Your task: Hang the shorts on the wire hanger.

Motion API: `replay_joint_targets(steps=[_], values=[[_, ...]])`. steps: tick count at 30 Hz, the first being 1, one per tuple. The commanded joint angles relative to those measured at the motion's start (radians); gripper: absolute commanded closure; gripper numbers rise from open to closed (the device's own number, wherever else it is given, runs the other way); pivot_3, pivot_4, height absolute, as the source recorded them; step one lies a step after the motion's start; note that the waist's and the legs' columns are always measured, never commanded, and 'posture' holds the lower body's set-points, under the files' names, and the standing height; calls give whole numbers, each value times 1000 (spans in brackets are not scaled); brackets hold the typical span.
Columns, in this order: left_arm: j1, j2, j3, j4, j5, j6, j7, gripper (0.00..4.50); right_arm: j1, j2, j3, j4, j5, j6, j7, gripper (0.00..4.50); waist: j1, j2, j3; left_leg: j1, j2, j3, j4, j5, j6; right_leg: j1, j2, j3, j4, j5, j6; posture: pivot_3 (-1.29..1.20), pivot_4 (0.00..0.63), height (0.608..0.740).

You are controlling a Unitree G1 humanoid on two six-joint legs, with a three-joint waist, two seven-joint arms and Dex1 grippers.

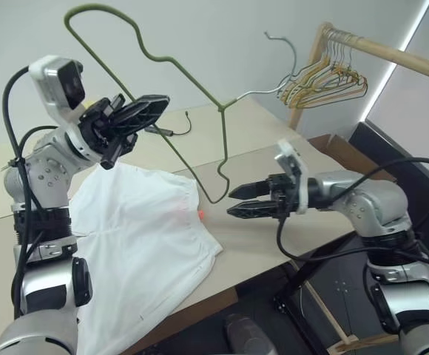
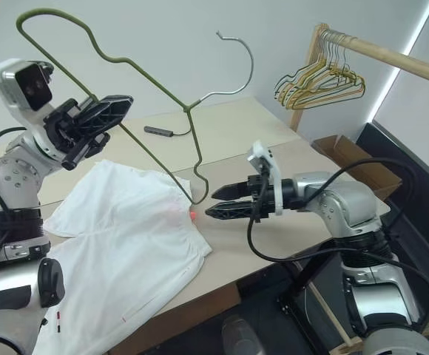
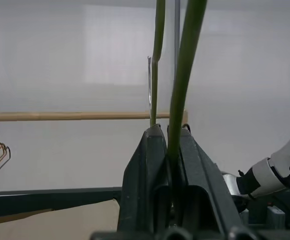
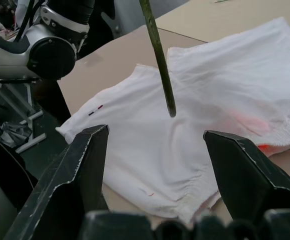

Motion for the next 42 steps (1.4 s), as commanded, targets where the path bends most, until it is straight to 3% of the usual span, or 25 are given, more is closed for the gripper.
replay_joint_targets(steps=[1,14,17,25,32,35,42], values=[[4,-1,26,-60,-45,2,17,4500,-36,24,0,6,-17,2,-37,891,1,0,0,0,0,0,0,0,0,0,0,0,0,0,0,-336,0,740],[-1,-14,8,-57,-45,-6,39,4500,-70,90,-44,34,-5,-7,-48,891,2,0,0,0,-1,0,0,0,0,0,0,0,0,0,0,-345,0,740],[-2,-15,4,-52,-38,-9,40,4500,-72,97,-51,32,-8,-6,-55,1721,1,0,0,0,-1,0,0,0,0,0,0,0,0,0,0,-347,0,740],[4,-34,-5,-46,-25,-24,58,4500,-79,103,-54,42,-12,-2,-64,4462,-4,0,0,0,-1,0,0,0,0,0,0,0,0,0,0,-346,0,740],[19,-31,-27,-28,-6,-24,55,4500,-67,110,-72,31,-20,-42,-65,4488,-4,0,0,0,-1,0,0,0,0,0,0,0,0,0,0,-349,0,740],[36,-26,-84,-10,95,-67,95,4500,-80,118,-110,38,20,7,-89,4488,-4,0,0,0,-1,0,0,0,0,0,0,0,1,0,0,-346,0,740],[146,22,-189,23,303,-177,119,2443,-52,55,-221,-21,132,154,-149,4500,-4,1,0,0,-2,-1,0,0,0,0,-1,0,1,0,0,-361,0,740]])
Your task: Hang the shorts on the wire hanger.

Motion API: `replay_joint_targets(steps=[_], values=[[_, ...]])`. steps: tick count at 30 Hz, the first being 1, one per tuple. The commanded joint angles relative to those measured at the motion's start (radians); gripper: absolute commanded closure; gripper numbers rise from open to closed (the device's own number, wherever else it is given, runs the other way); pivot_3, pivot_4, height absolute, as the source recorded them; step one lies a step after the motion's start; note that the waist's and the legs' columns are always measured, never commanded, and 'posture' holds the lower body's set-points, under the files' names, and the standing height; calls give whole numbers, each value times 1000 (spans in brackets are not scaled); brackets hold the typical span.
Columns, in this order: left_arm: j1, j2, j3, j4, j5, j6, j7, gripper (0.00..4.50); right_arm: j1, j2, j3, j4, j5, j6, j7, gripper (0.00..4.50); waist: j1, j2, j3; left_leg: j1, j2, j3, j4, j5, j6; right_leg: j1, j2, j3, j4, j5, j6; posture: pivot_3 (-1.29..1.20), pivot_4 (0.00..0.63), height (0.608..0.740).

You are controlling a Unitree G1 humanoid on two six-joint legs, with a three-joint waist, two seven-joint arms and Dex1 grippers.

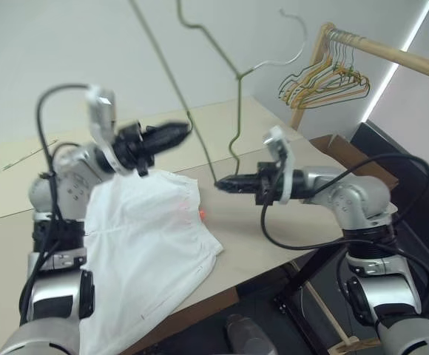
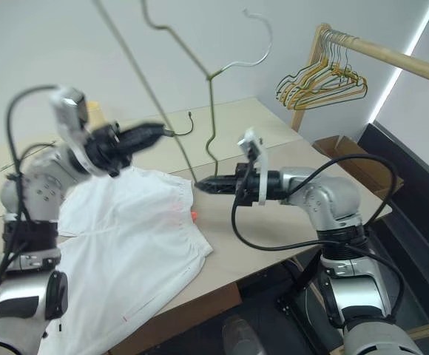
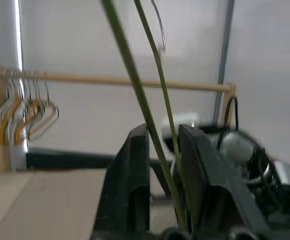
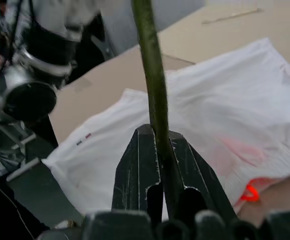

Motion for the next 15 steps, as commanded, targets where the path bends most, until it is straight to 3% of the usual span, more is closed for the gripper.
replay_joint_targets(steps=[1,3,7,12,15], values=[[33,49,-37,1,115,-76,15,2199,3,-55,-95,-71,87,91,-31,4500,0,0,0,-1,0,0,0,0,0,-1,0,0,0,0,0,-362,0,740],[84,98,-74,2,210,-150,12,1461,28,-119,-122,-96,134,185,-34,4500,-1,0,0,-1,0,0,0,0,0,-1,0,0,0,0,0,-358,0,740],[156,177,-74,-46,261,-205,-21,161,103,-246,-141,-127,224,344,-3,4500,2,0,0,-1,1,0,-1,0,0,-1,1,0,-1,0,0,-347,0,740],[267,307,-128,-133,388,-335,-81,16,205,-340,-106,-63,298,525,44,4500,11,0,1,0,1,1,-1,0,0,0,1,0,-2,-2,2,-317,0,740],[311,339,-114,-184,360,-315,-113,16,251,-370,-45,-96,240,479,34,4500,25,0,1,0,1,2,-1,0,0,-1,1,1,-2,-4,5,-310,0,740]])
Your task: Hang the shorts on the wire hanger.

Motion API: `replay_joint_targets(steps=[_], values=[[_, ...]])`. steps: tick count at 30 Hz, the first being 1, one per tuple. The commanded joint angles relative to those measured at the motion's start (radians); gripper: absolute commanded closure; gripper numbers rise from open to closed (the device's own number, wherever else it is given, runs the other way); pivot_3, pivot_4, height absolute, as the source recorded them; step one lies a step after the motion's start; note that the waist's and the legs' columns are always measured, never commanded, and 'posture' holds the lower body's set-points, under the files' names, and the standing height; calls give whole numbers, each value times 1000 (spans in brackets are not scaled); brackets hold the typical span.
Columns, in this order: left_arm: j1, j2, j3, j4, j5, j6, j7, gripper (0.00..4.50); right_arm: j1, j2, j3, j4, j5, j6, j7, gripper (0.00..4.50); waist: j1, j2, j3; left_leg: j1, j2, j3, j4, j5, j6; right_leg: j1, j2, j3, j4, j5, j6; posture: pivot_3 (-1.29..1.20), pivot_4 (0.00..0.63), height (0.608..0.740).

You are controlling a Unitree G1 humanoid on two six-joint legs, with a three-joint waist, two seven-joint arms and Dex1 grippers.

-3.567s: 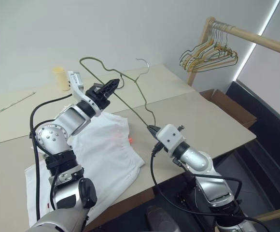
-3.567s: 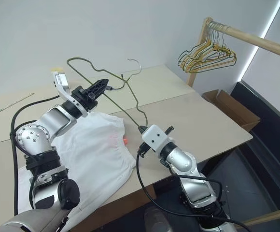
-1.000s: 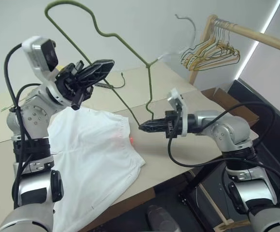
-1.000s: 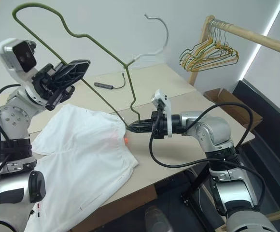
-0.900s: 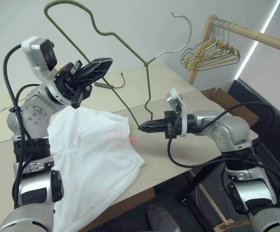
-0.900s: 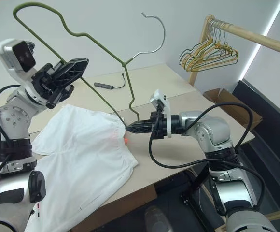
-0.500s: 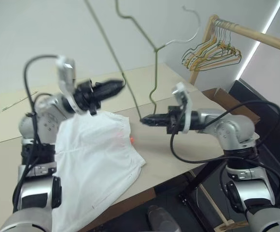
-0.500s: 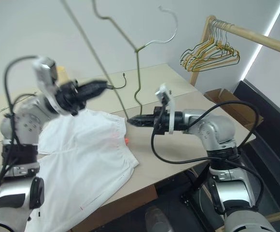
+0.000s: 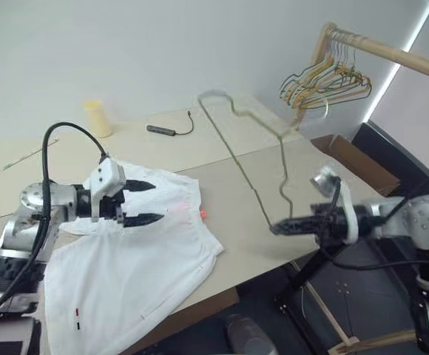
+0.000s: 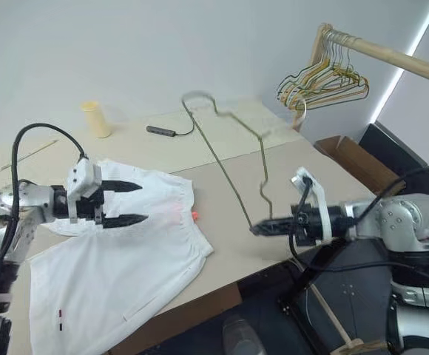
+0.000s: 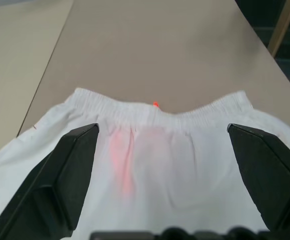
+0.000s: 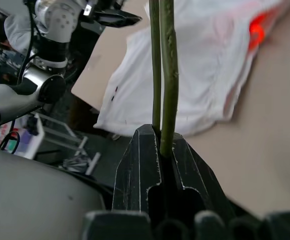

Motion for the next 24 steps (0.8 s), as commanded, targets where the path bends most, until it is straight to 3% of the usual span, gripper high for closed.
replay_joint_targets(steps=[1,4,8,17,24], values=[[27,35,18,-82,-22,-2,-32,16,-2,-36,83,-32,-52,-32,-6,4500,10,1,1,0,1,0,0,0,0,0,0,0,0,-1,1,-292,0,740],[58,42,38,-118,-24,16,-16,16,-35,-53,157,46,-101,-20,-4,4500,25,1,1,0,2,1,0,0,0,0,1,0,0,-1,2,-276,0,740],[108,57,60,-159,-23,27,7,16,-113,-79,268,220,-97,26,147,4500,46,1,3,0,1,2,0,0,0,-1,1,1,-1,-1,2,-259,0,740],[162,75,79,-211,-28,48,35,16,-202,-107,479,408,-161,27,363,4500,97,2,4,0,2,3,0,-1,1,-1,2,1,-1,-1,2,-223,0,740],[180,77,76,-233,-35,62,47,16,-209,-91,520,520,-234,-32,419,4500,121,2,4,-1,2,3,1,-1,1,-2,2,1,-1,-1,1,-217,0,740]])
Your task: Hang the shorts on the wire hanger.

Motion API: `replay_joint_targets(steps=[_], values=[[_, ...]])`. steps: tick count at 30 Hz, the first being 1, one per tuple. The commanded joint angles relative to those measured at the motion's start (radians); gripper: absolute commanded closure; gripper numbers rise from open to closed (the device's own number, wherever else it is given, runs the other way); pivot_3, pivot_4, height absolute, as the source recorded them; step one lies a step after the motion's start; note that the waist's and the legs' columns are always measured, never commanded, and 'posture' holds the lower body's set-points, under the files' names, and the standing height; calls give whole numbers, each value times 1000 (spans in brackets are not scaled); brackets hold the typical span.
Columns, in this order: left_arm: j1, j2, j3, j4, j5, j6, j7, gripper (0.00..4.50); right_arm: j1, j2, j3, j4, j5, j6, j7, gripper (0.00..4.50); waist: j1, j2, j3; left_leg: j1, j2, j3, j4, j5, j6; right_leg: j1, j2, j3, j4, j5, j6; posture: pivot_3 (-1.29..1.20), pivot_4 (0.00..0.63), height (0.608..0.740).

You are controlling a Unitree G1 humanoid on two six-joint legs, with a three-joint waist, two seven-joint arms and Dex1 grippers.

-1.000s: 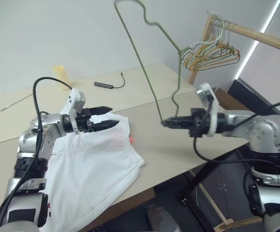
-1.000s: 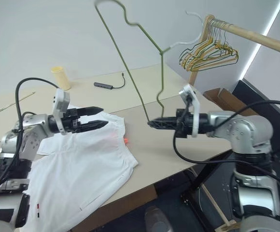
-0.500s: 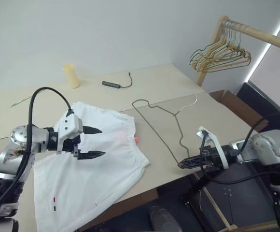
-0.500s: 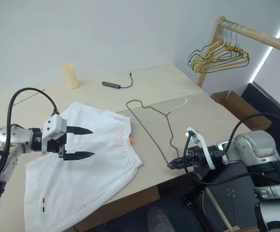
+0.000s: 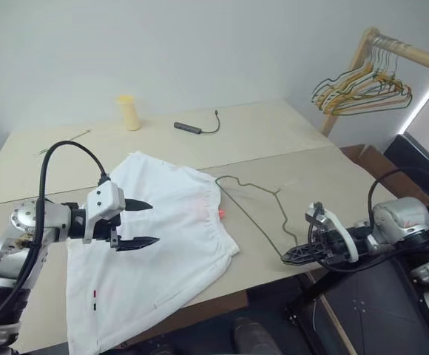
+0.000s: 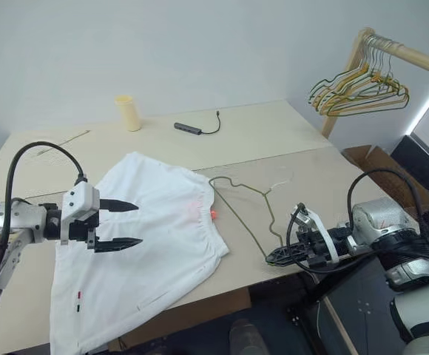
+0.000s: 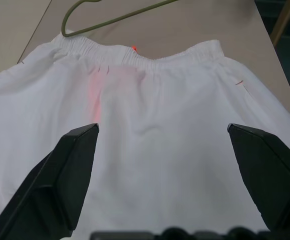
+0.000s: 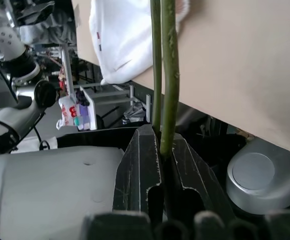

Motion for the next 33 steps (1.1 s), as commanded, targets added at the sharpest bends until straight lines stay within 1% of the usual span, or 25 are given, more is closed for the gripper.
replay_joint_targets(steps=[1,9,20,27,30,33], values=[[7,19,28,-41,-16,10,6,16,-27,-5,-12,40,-24,-41,55,4500,4,0,0,0,0,0,0,0,0,0,0,0,0,0,0,-217,0,740],[11,18,23,-52,-16,15,10,16,-5,-22,1,28,-57,-60,110,4500,5,0,0,0,0,0,0,0,0,0,0,0,0,0,0,-221,0,740],[36,22,21,-69,-5,8,16,16,33,-17,15,7,-85,-70,124,4500,4,0,0,0,0,0,0,0,0,0,0,0,0,0,0,-214,0,740],[38,21,19,-69,-5,10,22,16,57,-32,2,-50,-80,-117,167,4500,7,0,0,0,0,0,0,0,0,0,0,0,1,0,0,-207,0,740],[45,20,18,-72,-4,8,26,16,70,-44,16,-71,-89,-149,193,4500,11,0,0,0,0,0,0,0,0,0,0,0,0,0,0,-204,0,740],[50,18,12,-74,1,2,30,16,66,-33,41,-67,-108,-168,202,4500,14,0,0,1,0,0,0,0,0,0,0,0,1,0,0,-205,0,740]])
